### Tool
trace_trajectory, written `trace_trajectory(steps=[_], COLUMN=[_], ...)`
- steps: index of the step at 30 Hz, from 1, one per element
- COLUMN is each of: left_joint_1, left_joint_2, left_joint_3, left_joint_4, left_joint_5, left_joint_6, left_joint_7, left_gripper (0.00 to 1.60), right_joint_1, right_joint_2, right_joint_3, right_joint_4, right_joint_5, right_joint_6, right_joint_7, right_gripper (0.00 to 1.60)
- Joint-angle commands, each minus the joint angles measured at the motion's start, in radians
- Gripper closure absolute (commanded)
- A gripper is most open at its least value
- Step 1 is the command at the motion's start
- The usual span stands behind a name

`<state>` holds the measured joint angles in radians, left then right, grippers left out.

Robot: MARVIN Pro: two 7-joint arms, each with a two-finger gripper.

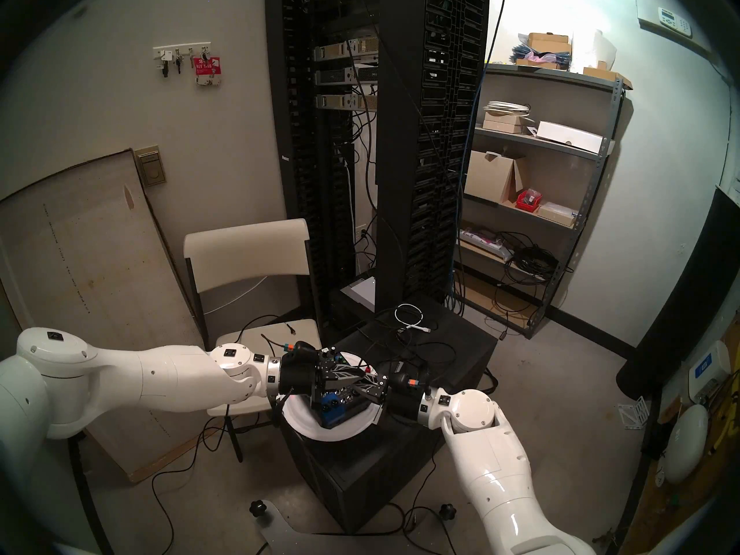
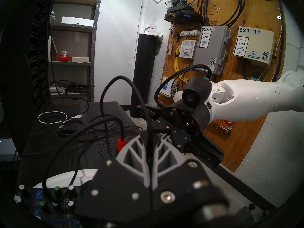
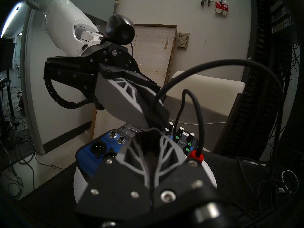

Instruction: Insert aux cable

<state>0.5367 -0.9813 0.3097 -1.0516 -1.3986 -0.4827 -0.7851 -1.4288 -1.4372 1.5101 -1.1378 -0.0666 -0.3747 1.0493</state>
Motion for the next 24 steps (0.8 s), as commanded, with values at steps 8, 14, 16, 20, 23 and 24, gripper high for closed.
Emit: trace_trajectory(steps=[8, 14, 16, 20, 23, 24], left_joint_1=[0.053, 0.049, 0.047, 0.044, 0.042, 0.042], left_joint_2=[0.0, -0.002, -0.002, -0.003, -0.004, -0.005], left_joint_3=[0.075, 0.082, 0.084, 0.088, 0.091, 0.092], left_joint_4=[0.012, 0.012, 0.012, 0.011, 0.012, 0.012], left_joint_5=[0.019, 0.014, 0.013, 0.01, 0.009, 0.008], left_joint_6=[0.048, 0.047, 0.048, 0.048, 0.047, 0.047], left_joint_7=[-0.004, -0.006, -0.006, -0.006, -0.005, -0.005], left_gripper=[1.6, 1.6, 1.6, 1.6, 1.6, 1.6], right_joint_1=[-0.034, -0.031, -0.031, -0.031, -0.03, -0.03], right_joint_2=[0.02, 0.023, 0.025, 0.027, 0.029, 0.03], right_joint_3=[-0.029, -0.031, -0.032, -0.032, -0.03, -0.029], right_joint_4=[0.07, 0.064, 0.06, 0.057, 0.055, 0.054], right_joint_5=[-0.031, -0.022, -0.019, -0.014, -0.01, -0.009], right_joint_6=[0.029, 0.023, 0.024, 0.025, 0.024, 0.025], right_joint_7=[-0.003, -0.002, -0.002, -0.001, 0.0, 0.001], right_gripper=[1.6, 1.6, 1.6, 1.6, 1.6, 1.6])
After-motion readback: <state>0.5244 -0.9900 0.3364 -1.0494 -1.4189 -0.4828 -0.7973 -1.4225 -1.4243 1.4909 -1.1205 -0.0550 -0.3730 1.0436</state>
